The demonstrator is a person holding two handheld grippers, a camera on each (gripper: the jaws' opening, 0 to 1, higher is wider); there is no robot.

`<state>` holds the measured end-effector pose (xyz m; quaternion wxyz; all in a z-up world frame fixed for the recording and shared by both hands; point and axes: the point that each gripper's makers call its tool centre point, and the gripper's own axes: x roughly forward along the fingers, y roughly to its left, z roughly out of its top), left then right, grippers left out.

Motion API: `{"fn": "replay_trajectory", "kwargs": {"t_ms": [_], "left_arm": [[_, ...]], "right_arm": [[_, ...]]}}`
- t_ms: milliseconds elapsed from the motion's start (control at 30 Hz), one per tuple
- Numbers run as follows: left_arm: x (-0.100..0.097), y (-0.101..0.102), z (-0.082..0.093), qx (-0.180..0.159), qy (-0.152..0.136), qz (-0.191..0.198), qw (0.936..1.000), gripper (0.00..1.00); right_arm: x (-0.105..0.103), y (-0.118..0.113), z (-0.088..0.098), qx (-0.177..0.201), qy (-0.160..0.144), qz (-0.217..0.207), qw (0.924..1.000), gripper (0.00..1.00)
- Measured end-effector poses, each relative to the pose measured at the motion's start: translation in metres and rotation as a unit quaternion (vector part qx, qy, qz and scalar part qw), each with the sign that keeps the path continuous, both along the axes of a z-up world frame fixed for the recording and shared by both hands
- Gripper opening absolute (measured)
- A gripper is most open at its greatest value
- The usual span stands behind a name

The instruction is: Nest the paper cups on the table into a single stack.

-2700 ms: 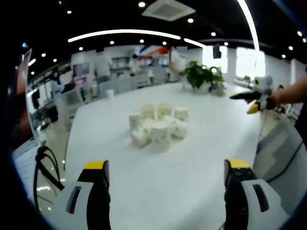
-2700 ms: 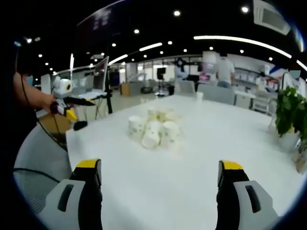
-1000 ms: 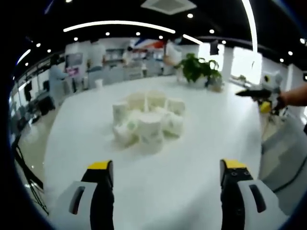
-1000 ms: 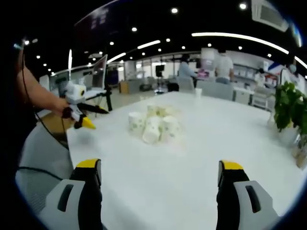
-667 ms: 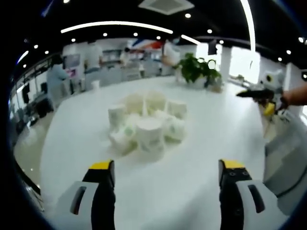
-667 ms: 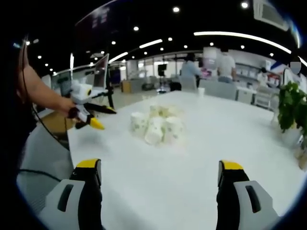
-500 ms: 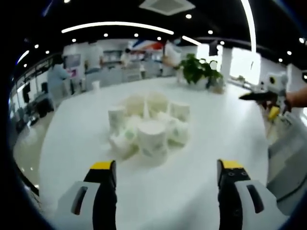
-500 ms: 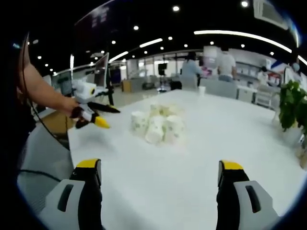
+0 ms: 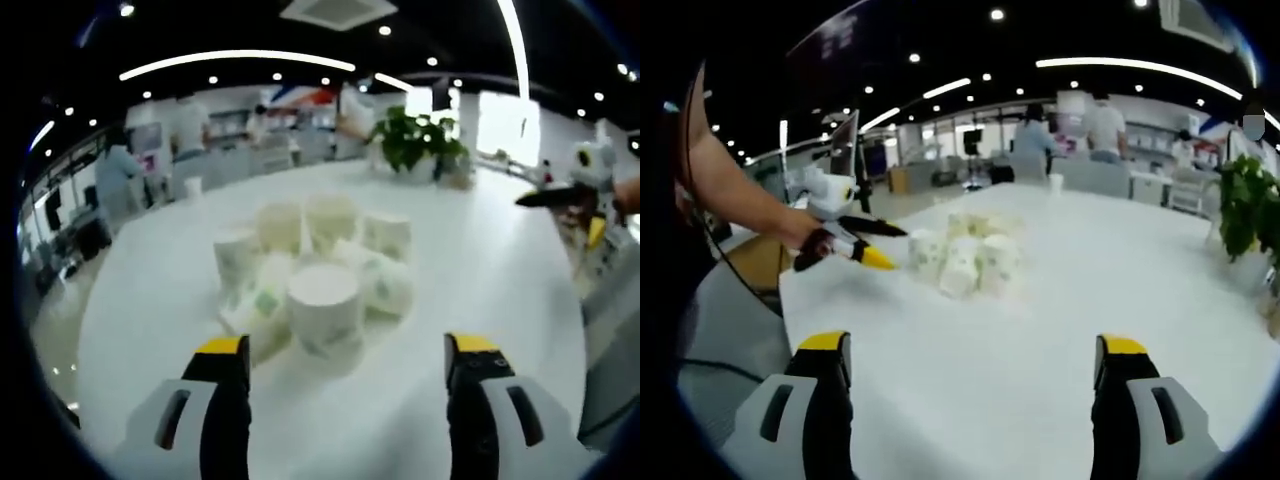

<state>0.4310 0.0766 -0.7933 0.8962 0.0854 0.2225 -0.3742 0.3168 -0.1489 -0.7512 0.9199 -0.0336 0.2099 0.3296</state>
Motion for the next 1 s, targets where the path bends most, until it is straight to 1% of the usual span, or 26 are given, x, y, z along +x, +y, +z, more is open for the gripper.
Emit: {"fn": "replay_trajectory", "kwargs": {"t_ms": [167,233,300,367,533,700,767,1000], "left_arm": [[0.011,-0.008,-0.001,0.005,-0.007,-0.001,1.0000,0.69],[0.019,-0.007,0.000,0.013,-0.018,0.007,0.9997,0.66],[0.022,-0.008,0.001,0.011,-0.019,0.010,0.9997,0.62],[0.027,-0.010,0.001,0.013,-0.023,0.010,0.9996,0.60],[0.030,-0.017,-0.003,0.024,-0.026,0.000,0.9994,0.53],[0.034,-0.017,-0.002,0.027,-0.030,0.006,0.9992,0.43],[0.034,-0.017,-0.003,0.036,-0.033,0.002,0.9988,0.39],[0.035,-0.014,-0.002,0.035,-0.030,0.006,0.9989,0.38]], "right_arm": [[-0.002,0.000,-0.003,0.002,0.003,-0.003,1.0000,0.99],[-0.003,-0.001,-0.004,0.004,0.005,-0.003,1.0000,0.99],[-0.004,-0.001,-0.005,0.005,0.008,-0.005,0.9999,0.99],[-0.005,-0.002,-0.006,0.005,0.009,-0.008,0.9999,0.99],[-0.005,-0.003,-0.007,0.007,0.010,-0.011,0.9999,0.99],[-0.004,-0.005,-0.006,0.011,0.012,-0.016,0.9997,0.99],[-0.003,-0.005,-0.005,0.012,0.012,-0.017,0.9997,0.99],[0.001,-0.002,-0.003,0.013,0.009,-0.015,0.9998,0.99]]}}
